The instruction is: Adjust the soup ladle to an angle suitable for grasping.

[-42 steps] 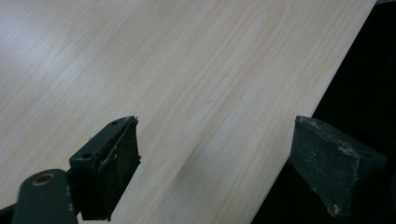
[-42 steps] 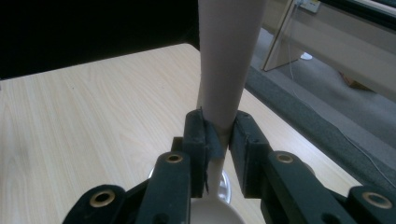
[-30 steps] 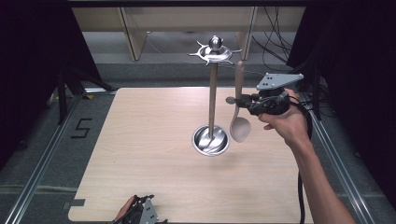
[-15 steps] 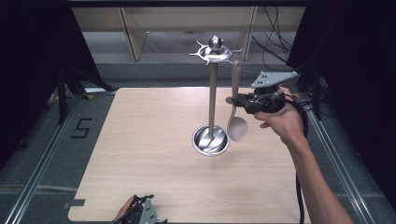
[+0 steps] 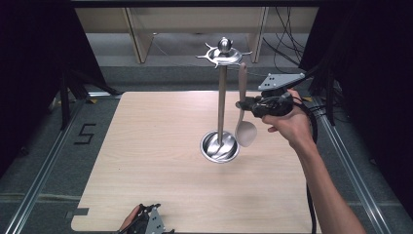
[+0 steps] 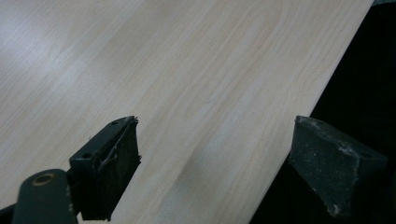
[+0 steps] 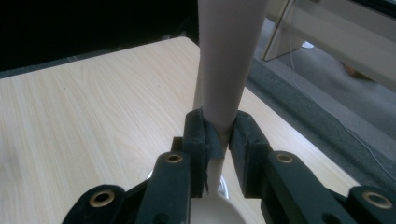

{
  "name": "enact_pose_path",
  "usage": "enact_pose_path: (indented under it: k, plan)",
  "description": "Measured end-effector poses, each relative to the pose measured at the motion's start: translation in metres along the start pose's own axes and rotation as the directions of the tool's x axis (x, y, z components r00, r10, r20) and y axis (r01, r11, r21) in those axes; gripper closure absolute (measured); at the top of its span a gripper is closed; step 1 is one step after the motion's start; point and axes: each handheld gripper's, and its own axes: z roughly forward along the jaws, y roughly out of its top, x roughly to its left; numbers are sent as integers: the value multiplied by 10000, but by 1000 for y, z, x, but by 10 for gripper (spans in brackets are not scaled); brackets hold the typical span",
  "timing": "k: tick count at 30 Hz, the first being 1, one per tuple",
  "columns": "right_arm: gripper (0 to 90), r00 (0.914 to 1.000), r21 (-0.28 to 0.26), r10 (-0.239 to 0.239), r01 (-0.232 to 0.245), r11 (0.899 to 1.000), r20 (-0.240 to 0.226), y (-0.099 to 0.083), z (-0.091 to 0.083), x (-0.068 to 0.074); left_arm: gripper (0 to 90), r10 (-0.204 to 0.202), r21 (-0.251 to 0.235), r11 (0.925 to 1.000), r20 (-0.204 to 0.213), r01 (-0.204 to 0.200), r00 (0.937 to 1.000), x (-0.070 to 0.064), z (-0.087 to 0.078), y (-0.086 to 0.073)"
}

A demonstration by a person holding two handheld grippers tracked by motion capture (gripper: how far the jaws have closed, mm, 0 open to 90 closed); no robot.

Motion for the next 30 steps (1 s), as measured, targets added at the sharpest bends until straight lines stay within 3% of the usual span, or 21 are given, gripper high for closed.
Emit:
enact_pose_path:
  k: [6,13,14,16,20,26,29,30]
  plan:
    - [771,10000,-44,-36,36,10000,-34,0,1,0,148,103,81,9999,-121,-102,9999,0,0,0]
    - [731,9989,-404,417,-427,9983,-232,-6,0,2,148,96,57,9999,6,-96,10000,0,-1,0]
    - [709,9991,-586,419,-421,9974,-45,-7,0,3,148,94,79,9999,-2,-94,10000,0,0,0]
    - [697,9992,-645,370,-380,9972,-168,-7,-4,4,148,96,76,9999,-2,-96,10000,0,0,0]
    - [675,9995,-935,312,-307,9952,41,-11,-12,7,148,51,90,9999,23,-51,10000,-1,0,0]
    - [621,9994,-1522,285,-248,9880,220,-25,-25,15,148,83,115,9999,17,-83,10000,-1,0,0]
    - [588,9989,-1458,422,-387,9886,216,-31,-28,21,148,47,116,9999,165,-49,9999,0,1,0]
    - [584,9994,-1439,210,-167,9894,283,-37,-28,25,148,29,99,9999,154,-30,9999,0,1,0]
